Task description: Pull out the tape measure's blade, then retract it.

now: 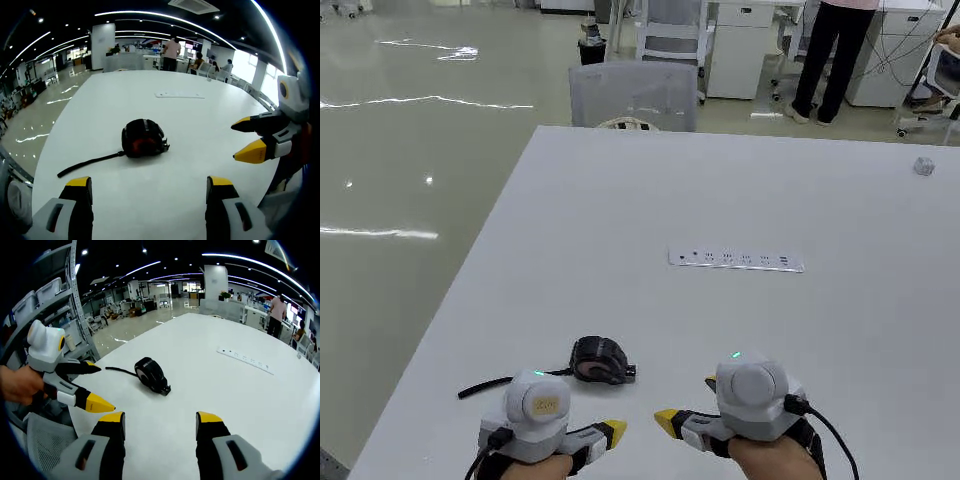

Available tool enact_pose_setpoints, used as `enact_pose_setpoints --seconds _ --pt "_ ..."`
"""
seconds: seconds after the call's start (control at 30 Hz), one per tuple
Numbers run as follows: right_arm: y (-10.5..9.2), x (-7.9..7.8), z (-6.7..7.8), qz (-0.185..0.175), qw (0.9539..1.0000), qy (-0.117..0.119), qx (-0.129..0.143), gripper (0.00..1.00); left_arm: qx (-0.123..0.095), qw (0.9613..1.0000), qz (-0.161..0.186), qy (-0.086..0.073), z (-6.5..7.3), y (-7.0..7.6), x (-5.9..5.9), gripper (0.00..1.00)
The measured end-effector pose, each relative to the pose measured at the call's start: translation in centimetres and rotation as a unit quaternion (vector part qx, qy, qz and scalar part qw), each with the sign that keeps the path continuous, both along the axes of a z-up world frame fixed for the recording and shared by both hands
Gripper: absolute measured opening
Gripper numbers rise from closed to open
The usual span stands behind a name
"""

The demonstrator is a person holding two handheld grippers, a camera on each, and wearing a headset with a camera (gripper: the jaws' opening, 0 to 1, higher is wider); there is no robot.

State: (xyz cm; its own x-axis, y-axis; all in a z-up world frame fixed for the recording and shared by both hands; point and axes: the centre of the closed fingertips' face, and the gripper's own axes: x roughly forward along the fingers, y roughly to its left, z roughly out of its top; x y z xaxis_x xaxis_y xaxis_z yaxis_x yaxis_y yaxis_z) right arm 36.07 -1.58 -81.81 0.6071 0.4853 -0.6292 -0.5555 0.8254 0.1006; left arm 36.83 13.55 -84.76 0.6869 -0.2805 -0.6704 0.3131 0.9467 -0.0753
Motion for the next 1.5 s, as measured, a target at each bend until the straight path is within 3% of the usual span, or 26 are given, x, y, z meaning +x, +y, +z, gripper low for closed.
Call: enact_pose_setpoints --seconds 0.6,1.27,1.5 --pt "-1.8 -2.2 2.8 -0.039 0.9990 -0.015 0.013 0.66 -0.007 1.0000 0.000 -0.007 1.3 0.8 -2.6 0.96" --pt "-2.9 -5.3 3.8 -0.065 0.9976 -0.015 0.019 0.76 -0.010 0.9998 -0.006 -0.017 2.9 1.6 -4.8 1.00" --pt "-3.5 -6.4 4.3 -0.079 0.9965 -0.015 0.023 0.78 -0.011 0.9998 -0.011 -0.015 2.9 1.8 -5.8 1.00"
